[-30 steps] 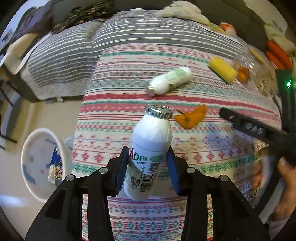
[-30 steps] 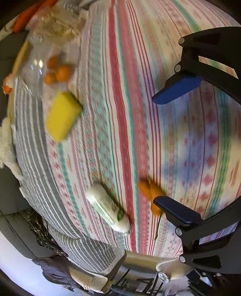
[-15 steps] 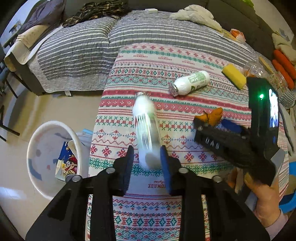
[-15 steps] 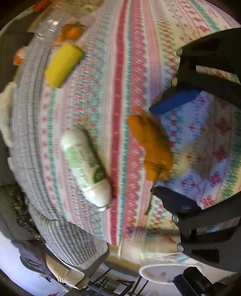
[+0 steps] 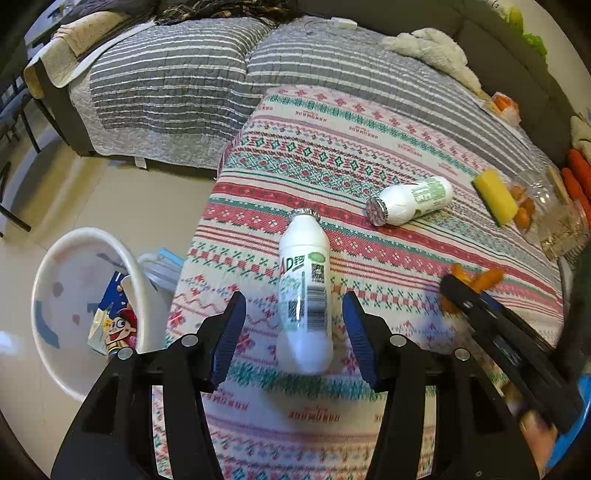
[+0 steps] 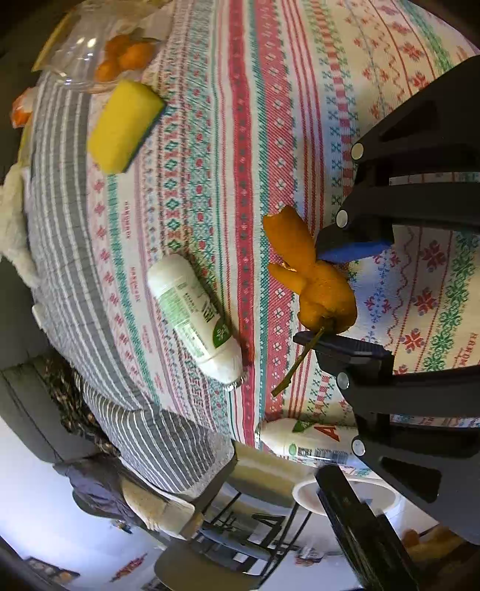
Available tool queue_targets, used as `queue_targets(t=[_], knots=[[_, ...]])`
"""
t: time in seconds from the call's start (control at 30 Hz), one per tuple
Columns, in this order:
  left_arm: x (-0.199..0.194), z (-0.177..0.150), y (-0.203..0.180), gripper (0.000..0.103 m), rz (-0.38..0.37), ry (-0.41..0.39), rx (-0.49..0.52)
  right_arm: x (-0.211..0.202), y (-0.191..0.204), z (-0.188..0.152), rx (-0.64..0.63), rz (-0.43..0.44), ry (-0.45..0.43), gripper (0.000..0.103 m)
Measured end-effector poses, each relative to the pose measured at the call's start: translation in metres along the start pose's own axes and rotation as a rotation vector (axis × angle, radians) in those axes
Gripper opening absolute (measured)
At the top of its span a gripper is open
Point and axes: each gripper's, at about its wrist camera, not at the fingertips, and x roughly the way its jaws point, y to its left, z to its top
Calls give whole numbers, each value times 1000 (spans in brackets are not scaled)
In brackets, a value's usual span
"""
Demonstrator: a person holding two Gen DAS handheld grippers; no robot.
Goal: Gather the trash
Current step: 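Grasp the orange peel with the right gripper while the left holds the bottle, then carry the bottle to the bin and release with the left gripper while the right drops the peel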
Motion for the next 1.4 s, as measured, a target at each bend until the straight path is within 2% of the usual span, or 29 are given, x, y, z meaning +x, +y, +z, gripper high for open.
queue_targets(t=[0.07,0.13,0.17,0.2,0.37,0.5,0.63,0.9,1.1,1.4], knots=[[11,1,-5,52,35,5,9,-6,0,-1,-17,-2,-4,36],[20,0,-11,48,67,4,41,-12,0,-2,-38,-9,-8,36],[23,-1,-12,38,68,10,51,-15,-1,-2,-45,-13,-12,36],[28,-2,-13,35,60,25,58,-17,-1,-1,-51,-15,-15,36],[22,-4,-11,34,44,15,59,-27,-2,0,-63,-12,-33,36],[2,-2,-8,34,63,-45,51,-36,3,0,-83,-9,-51,36],[-19,1,2,34,50,-97,17,-43,11,-2,-98,5,-63,36],[-39,1,16,34,57,-139,-8,-43,29,-7,-125,24,-64,36],[-52,0,47,34,98,-150,-30,-39,46,-13,-149,52,-60,36],[-66,-12,122,34,197,-128,-121,-33,87,-25,-215,117,-47,36]])
